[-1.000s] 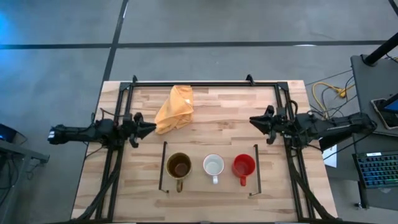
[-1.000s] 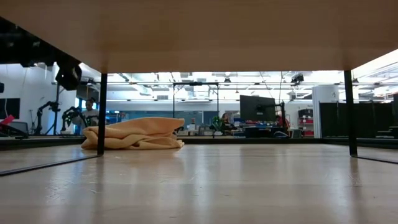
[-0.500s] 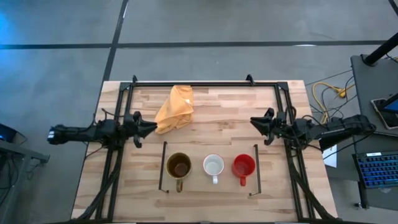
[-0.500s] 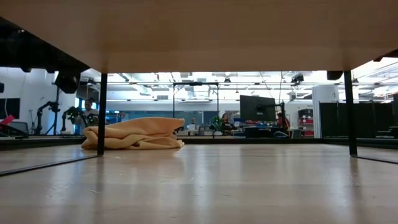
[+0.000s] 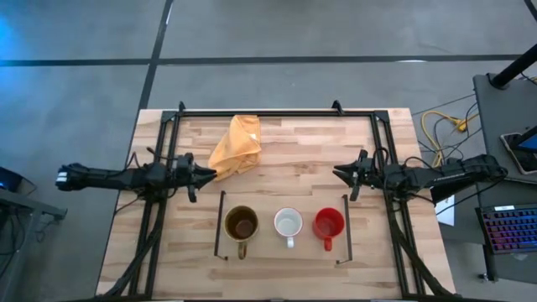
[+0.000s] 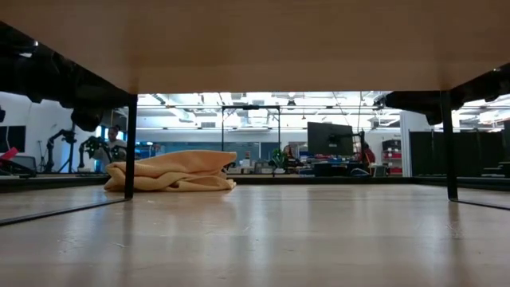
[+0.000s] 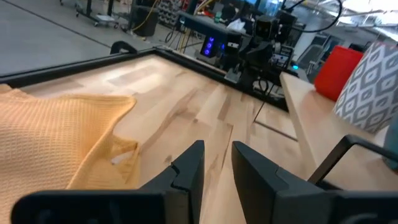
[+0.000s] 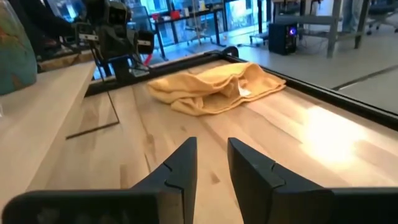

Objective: Stack small to large cups/mugs on shelf
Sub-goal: Return to Home Position

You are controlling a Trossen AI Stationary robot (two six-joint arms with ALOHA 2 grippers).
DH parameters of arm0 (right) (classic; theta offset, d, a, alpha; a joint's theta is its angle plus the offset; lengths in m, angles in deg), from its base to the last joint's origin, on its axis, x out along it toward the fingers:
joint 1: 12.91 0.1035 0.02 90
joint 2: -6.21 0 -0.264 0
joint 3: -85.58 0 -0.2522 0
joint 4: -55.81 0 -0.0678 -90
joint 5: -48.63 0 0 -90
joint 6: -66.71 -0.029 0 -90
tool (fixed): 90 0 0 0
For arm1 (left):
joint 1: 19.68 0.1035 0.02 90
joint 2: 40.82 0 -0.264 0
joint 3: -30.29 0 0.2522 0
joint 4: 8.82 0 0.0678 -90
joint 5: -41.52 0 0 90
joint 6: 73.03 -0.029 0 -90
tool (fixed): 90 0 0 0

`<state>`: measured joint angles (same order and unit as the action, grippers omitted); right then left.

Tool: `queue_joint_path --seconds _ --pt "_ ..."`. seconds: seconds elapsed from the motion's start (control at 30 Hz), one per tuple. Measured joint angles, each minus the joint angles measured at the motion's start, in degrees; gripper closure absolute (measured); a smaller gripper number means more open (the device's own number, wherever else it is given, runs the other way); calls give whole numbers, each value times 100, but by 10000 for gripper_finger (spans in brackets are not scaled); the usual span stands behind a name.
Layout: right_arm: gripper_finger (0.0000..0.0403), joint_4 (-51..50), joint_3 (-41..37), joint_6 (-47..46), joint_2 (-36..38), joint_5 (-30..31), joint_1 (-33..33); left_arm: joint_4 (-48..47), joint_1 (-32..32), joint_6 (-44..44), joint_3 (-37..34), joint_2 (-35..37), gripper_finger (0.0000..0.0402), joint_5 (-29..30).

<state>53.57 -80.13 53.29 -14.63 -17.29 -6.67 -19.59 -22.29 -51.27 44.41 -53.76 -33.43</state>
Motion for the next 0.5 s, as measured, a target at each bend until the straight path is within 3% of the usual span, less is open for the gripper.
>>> queue_joint_path --seconds 0.5 --pt "330 -32 0 35 6 -1 0 0 0 11 -7 -245 334 -2"
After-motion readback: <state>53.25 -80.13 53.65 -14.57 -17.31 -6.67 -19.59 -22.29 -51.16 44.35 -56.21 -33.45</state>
